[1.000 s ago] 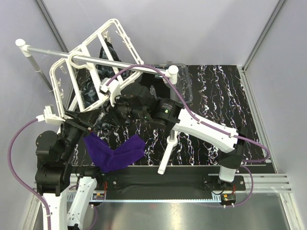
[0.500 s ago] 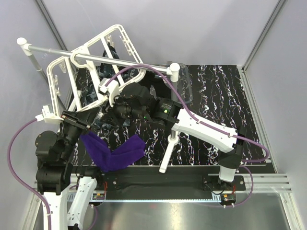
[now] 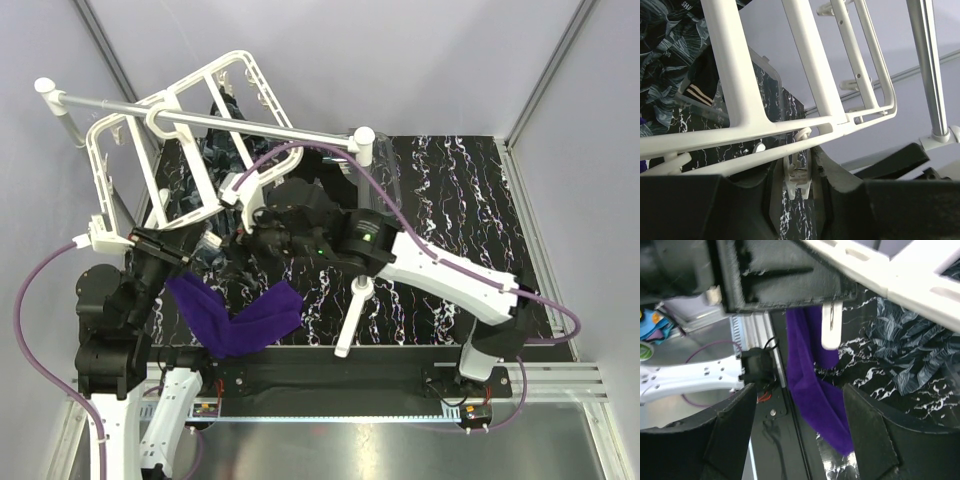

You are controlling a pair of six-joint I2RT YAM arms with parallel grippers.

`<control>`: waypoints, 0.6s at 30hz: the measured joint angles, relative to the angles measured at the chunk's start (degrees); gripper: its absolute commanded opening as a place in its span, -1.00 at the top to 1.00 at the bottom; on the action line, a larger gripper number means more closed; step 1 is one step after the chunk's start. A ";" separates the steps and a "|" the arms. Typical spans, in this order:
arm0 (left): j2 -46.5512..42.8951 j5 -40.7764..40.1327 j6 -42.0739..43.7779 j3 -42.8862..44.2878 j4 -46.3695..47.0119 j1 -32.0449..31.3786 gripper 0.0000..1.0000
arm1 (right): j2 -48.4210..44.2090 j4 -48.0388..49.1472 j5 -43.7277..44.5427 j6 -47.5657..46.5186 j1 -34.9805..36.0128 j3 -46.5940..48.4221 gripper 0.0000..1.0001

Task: Clip the socks to the hanger
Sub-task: Open the clamp at the hanger, then pick up the sock from the bin.

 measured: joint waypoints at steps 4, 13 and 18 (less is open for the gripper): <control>0.02 -0.02 0.85 0.61 -0.22 0.00 1.00 | -7.13 -1.66 -1.36 -0.17 0.00 -4.59 -0.53; 0.00 -0.42 2.36 1.55 -1.75 0.00 1.00 | -26.10 -6.43 6.91 -0.52 0.17 -7.85 -0.33; 0.00 -0.57 3.04 2.21 -2.49 0.00 1.00 | -35.65 -8.85 27.04 2.45 0.15 -12.20 -0.19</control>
